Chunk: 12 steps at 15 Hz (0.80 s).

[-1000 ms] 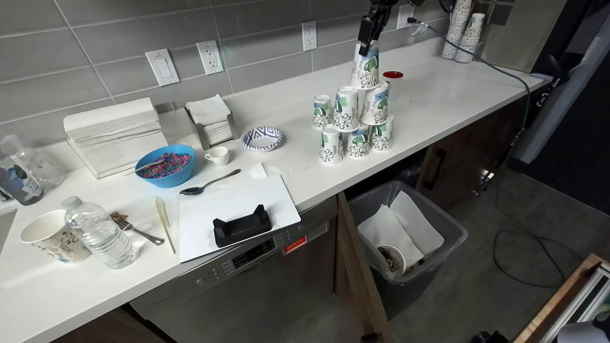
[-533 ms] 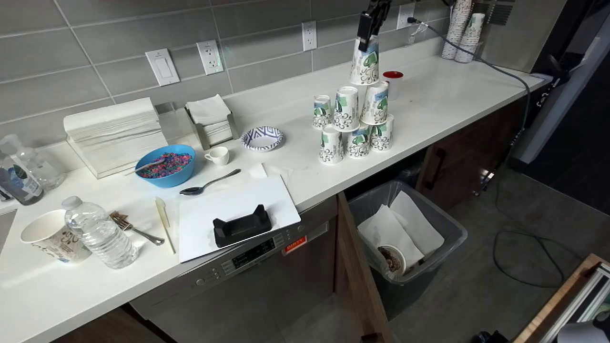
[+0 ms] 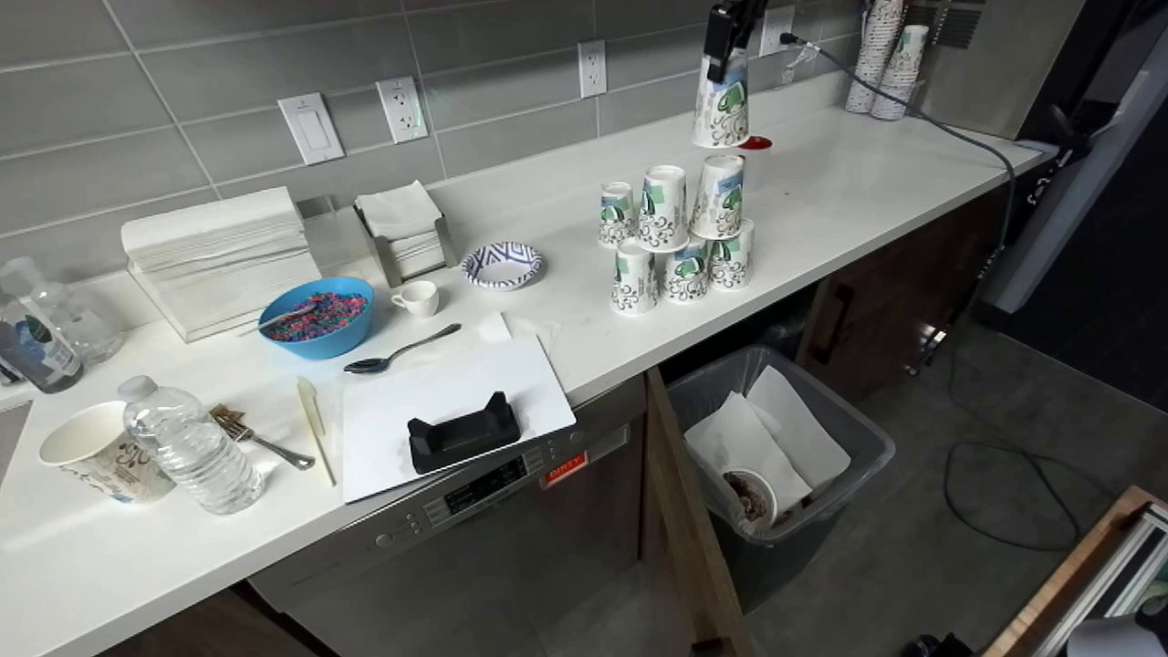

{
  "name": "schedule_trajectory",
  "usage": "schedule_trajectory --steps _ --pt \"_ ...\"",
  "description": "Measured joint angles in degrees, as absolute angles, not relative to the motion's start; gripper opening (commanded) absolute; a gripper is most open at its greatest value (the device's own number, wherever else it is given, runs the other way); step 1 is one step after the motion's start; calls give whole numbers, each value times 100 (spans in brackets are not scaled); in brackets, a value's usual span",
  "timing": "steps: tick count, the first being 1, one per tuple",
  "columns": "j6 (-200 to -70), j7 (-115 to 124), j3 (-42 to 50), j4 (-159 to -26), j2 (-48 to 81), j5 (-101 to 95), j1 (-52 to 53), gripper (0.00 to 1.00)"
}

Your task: Stack all the cups that are in a built tower together

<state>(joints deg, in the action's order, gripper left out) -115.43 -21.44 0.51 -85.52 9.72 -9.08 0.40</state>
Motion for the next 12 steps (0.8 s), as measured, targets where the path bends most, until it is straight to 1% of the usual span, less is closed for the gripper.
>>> schedule_trajectory --steps 7,8,9,10,11,12 --pt "-11543 -2148 50 -8847 1019 -703 -81 41" --pt "-11543 -2148 48 -8879 1019 -663 -87 91" --pt "-11543 -2148 46 -8903 1019 -627 -89 92" --pt "-11543 -2148 43 -8921 1020 -600 -90 98" --pt "-11543 -2148 37 -8934 1020 -579 -89 100" --pt "-11543 -2148 32 -8944 1020 -564 -89 100"
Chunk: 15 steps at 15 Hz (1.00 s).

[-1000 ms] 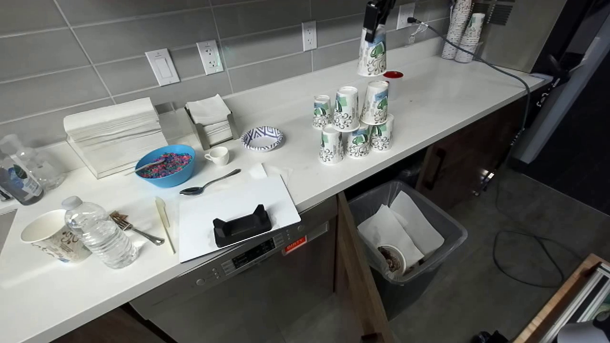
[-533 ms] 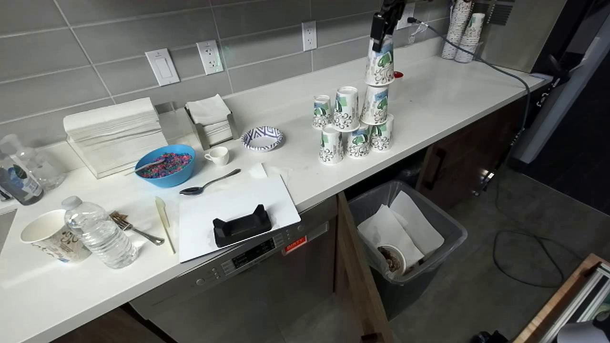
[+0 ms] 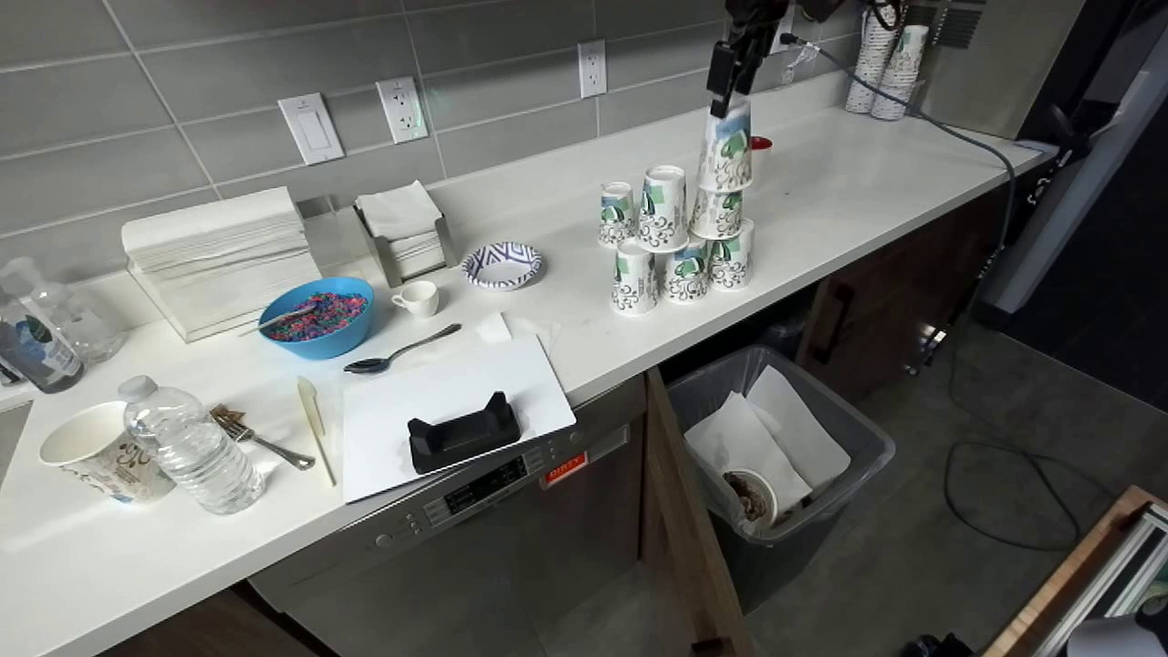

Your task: Stack all the cups that are in a built tower together

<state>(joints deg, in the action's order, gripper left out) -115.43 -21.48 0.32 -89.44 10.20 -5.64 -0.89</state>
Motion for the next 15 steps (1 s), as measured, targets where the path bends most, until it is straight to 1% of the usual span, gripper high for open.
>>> schedule_trajectory --steps 15 --pt "-11547 -2198 29 -9144 1326 -430 -151 100"
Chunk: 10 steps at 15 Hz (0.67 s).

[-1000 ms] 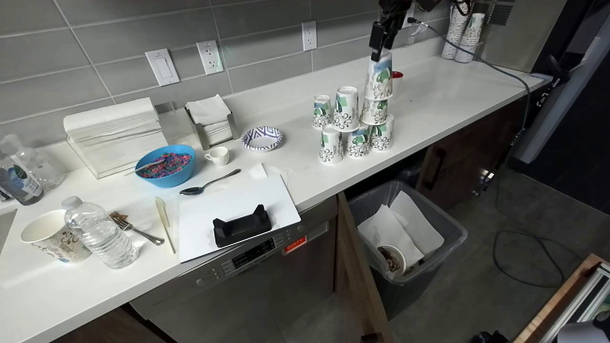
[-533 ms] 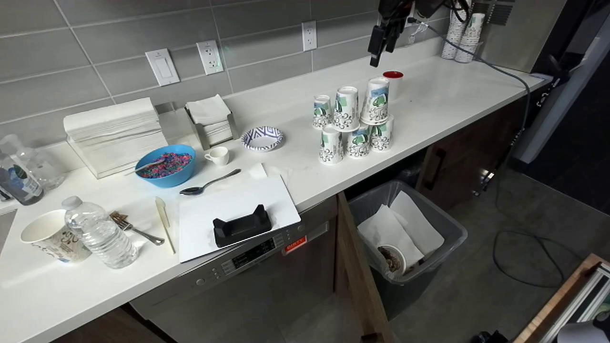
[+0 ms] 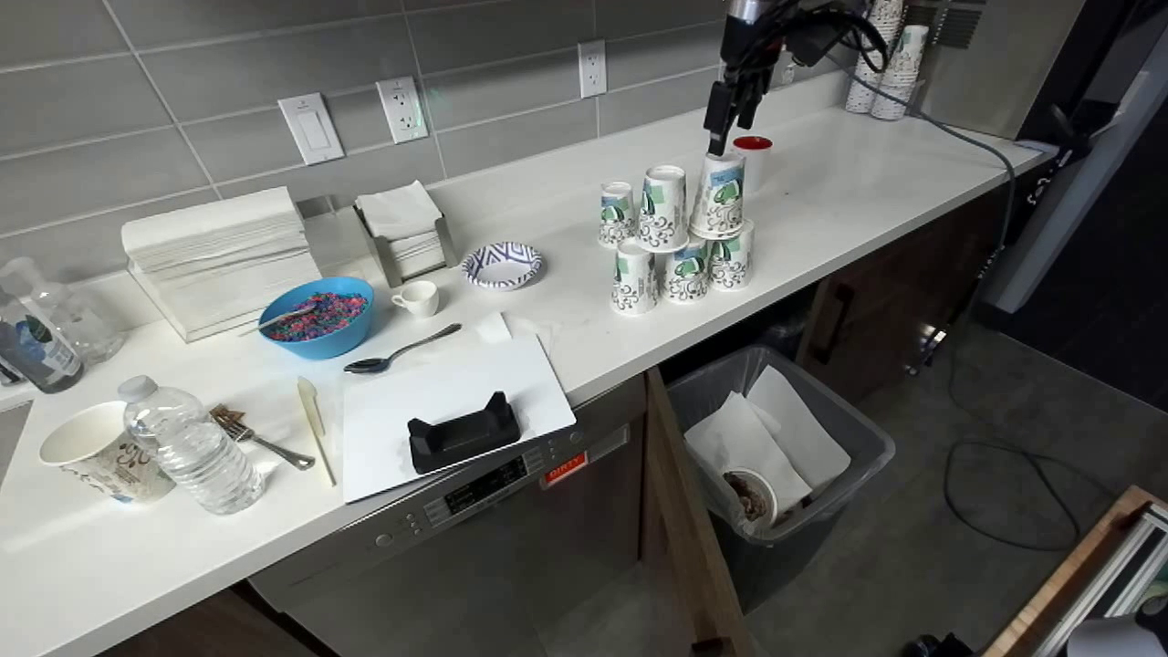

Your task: Stack all the cups that are in a built tower together

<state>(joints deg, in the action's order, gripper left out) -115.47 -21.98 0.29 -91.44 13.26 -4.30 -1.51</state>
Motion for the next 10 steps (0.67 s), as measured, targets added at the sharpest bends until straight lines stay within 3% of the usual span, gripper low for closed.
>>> schedule_trajectory --steps 1,2,3,7,10 --pt "-11548 -2209 30 -9144 1369 -430 -159 100" --pt "-11550 -2223 29 -9144 1408 -430 -166 93" --pt "-11550 -2240 29 -9143 1442 -428 -172 74" --pt "-11551 -2285 29 -9140 1543 -403 -184 44" --pt "-11555 -2312 25 -9108 1574 -368 -201 40"
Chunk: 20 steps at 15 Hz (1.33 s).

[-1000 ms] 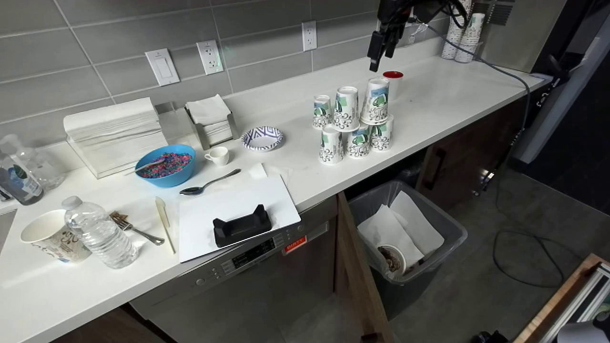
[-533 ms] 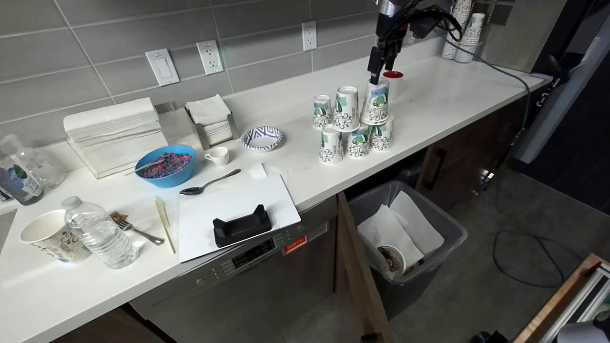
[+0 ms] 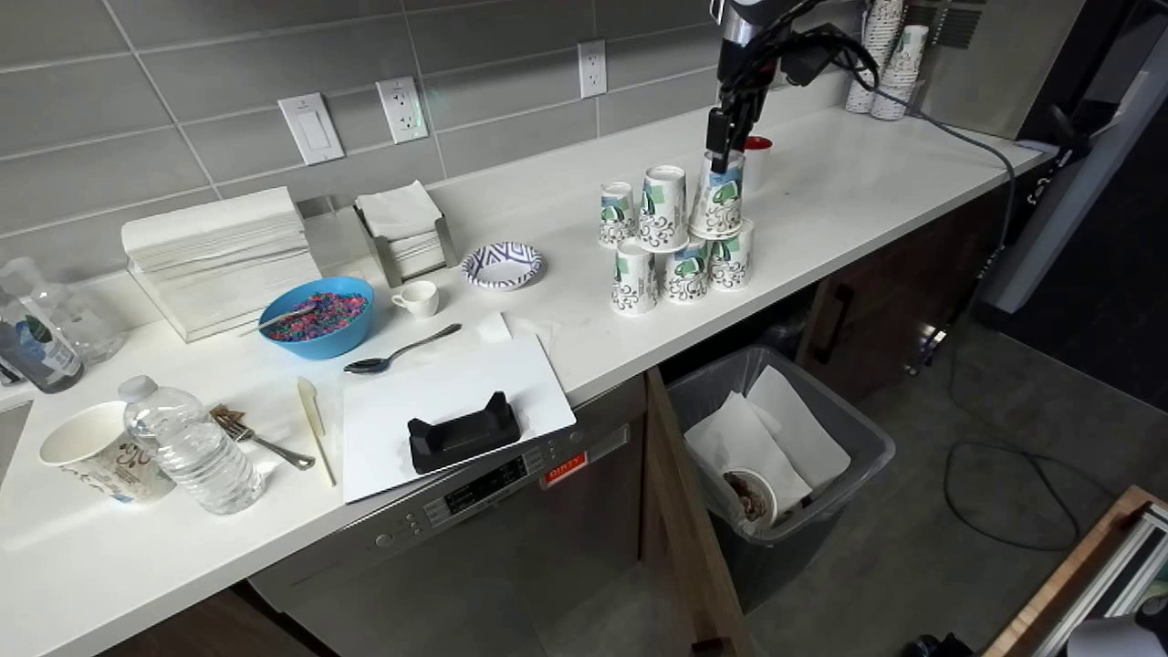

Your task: Stack all the cups that are in a built tower together

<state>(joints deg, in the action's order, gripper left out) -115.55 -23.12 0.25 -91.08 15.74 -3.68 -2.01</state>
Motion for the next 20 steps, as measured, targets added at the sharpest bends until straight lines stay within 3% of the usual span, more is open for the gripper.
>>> schedule_trajectory --steps 20 --pt "-11547 -2317 -183 -8834 793 -1235 134 39"
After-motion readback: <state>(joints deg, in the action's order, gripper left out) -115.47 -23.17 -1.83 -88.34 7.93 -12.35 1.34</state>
